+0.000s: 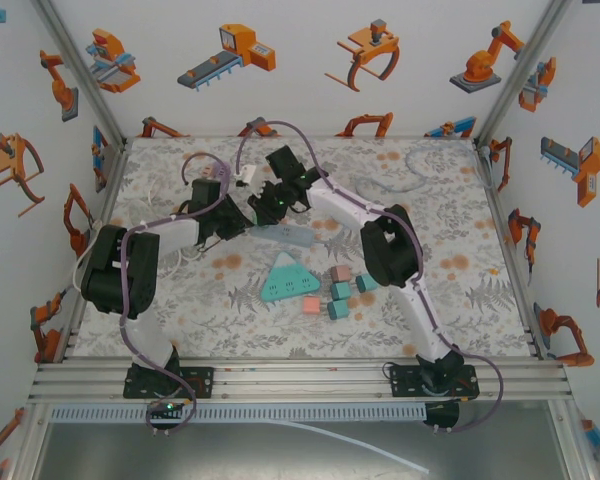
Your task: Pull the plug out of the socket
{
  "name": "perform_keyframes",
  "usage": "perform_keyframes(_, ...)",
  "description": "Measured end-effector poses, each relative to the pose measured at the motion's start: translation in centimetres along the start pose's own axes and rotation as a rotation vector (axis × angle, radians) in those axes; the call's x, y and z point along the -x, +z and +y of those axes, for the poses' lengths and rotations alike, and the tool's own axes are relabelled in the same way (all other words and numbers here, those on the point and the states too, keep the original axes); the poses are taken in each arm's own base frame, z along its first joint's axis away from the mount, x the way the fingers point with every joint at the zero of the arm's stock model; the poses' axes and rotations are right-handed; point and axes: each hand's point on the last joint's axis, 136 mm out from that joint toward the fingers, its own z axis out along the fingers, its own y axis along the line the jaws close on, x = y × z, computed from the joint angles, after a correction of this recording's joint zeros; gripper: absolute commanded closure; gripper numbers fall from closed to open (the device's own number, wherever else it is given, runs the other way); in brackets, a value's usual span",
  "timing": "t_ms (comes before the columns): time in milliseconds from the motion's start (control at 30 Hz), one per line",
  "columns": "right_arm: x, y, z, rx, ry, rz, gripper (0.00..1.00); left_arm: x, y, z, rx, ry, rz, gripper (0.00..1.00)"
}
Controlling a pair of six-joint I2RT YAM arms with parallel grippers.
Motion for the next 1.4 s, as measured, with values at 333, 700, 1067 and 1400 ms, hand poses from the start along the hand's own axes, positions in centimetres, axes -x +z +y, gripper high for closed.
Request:
perform_keyframes(333,0.12,-0.42,0.54,-0.060,-0.057,-0.050,1.00,0.16,0.08,-0.19,0.030,0.039,-0.017,0.64)
perform_keyframes(700,0.20,-0.43,0.51,-0.072,-0.044,-0.043,1.00,0.50,0.34,-0.59,0.045,0.067,-0.041,0.64)
perform_keyframes(1067,-0.02,-0.72,0.31,-0.063,0.055,-0.039,1.00,0.01,0.26,-0.62,0.025,0.112,-0.041,0.64)
perform_keyframes(1400,-0.12,-0.75,0.07,-0.076,0.087,-0.035,1.00,-0.18,0.14,-0.63,0.026,0.145,-0.046,0.64)
